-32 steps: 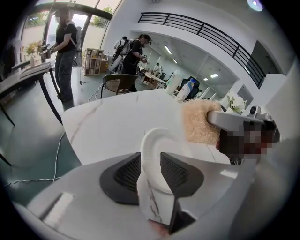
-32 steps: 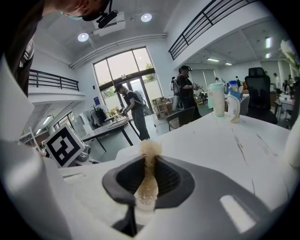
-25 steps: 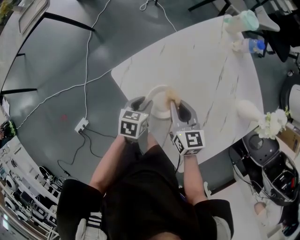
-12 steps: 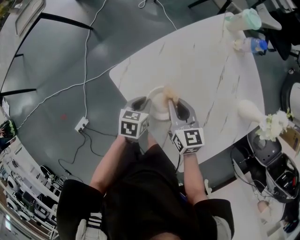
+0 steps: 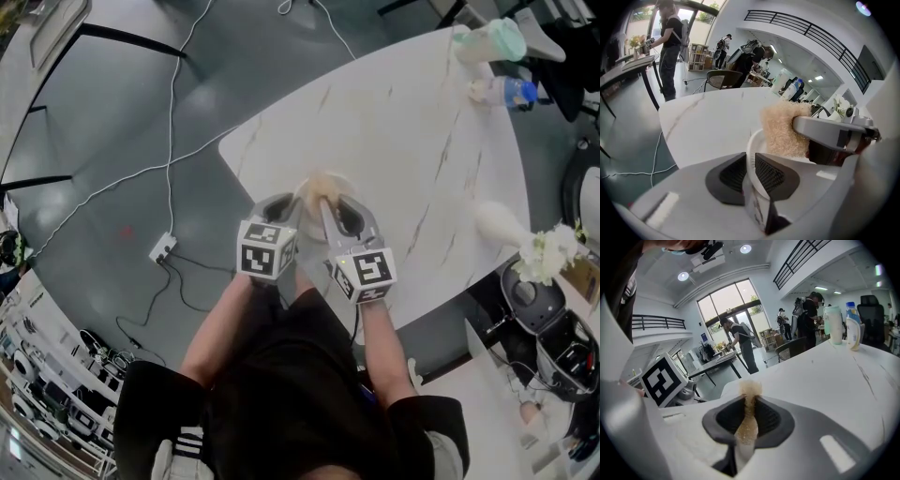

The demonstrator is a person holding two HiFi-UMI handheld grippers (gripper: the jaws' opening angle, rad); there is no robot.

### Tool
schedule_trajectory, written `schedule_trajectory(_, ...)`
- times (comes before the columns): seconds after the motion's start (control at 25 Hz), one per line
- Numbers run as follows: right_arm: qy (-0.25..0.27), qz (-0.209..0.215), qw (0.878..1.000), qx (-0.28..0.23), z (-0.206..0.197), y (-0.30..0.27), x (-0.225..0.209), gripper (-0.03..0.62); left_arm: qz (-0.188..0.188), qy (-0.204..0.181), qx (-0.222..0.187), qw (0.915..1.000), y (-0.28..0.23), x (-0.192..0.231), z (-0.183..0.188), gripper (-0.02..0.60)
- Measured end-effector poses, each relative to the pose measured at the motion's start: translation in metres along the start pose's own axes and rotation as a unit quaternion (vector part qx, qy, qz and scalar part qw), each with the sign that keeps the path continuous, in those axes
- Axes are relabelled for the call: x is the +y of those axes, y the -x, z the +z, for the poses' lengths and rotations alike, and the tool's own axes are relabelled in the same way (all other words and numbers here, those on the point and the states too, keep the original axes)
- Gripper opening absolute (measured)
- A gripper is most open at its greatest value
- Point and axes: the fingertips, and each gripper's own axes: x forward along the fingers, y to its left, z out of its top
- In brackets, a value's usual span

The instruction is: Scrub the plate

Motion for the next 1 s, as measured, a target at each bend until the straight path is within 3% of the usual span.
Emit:
schedule_trajectory(0.4,-0.028,0.016,0.999,0.036,-0.021,-0.017,-0.005,0.049,-0.005,0.003,-0.007,1.0,-0.004,0.0,-0.001,0.064)
schedule_trajectory(1.0,-0.045,-0.018,0.998,0.033,-0.022,-0.005,-0.035,0.049,-0.001,0.012,-0.015,0.9998,-0.003,0.0,0.002,0.06)
